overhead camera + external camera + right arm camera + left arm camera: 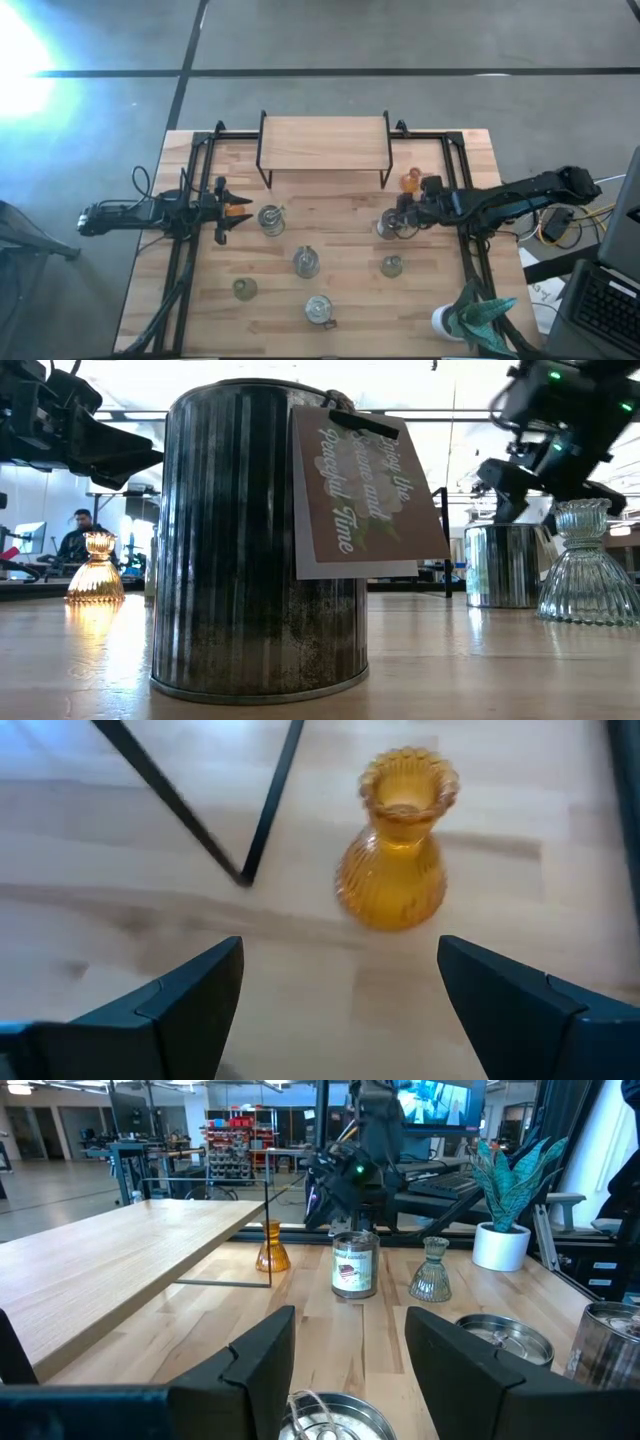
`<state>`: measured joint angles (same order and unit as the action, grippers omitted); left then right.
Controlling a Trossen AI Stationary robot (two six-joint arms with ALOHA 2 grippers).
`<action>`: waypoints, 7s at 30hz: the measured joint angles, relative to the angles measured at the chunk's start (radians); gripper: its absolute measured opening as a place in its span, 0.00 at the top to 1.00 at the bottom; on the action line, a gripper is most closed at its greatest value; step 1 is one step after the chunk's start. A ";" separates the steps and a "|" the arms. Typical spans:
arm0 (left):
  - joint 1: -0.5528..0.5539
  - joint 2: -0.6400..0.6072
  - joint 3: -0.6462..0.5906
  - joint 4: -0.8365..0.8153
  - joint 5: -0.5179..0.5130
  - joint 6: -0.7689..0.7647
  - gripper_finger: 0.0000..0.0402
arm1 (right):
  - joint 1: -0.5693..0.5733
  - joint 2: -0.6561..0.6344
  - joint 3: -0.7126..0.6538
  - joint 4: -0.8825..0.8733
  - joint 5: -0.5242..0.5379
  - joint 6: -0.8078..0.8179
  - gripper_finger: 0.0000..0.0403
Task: Pick & Place candle stick holders
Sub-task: Put the right orange candle holder on the top right side of the shelf
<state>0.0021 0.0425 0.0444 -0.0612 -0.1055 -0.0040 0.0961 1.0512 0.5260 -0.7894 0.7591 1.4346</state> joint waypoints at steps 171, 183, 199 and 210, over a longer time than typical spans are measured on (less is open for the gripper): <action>0.000 0.000 0.000 0.000 0.000 0.000 0.51 | -0.800 0.489 0.789 0.517 -0.716 -1.339 0.70; 0.000 0.000 0.000 0.000 0.000 0.000 0.51 | -0.835 0.535 0.760 0.538 -0.747 -1.391 0.70; 0.000 0.000 0.000 0.000 0.000 0.000 0.51 | -0.850 0.528 0.614 0.700 -0.791 -1.372 0.70; 0.000 0.000 0.000 0.000 0.000 0.000 0.51 | -0.850 0.520 0.588 0.713 -0.791 -1.370 0.70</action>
<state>0.0022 0.0425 0.0444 -0.0610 -0.1053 -0.0040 -0.7536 1.5716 1.1138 -0.0763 -0.0315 0.0650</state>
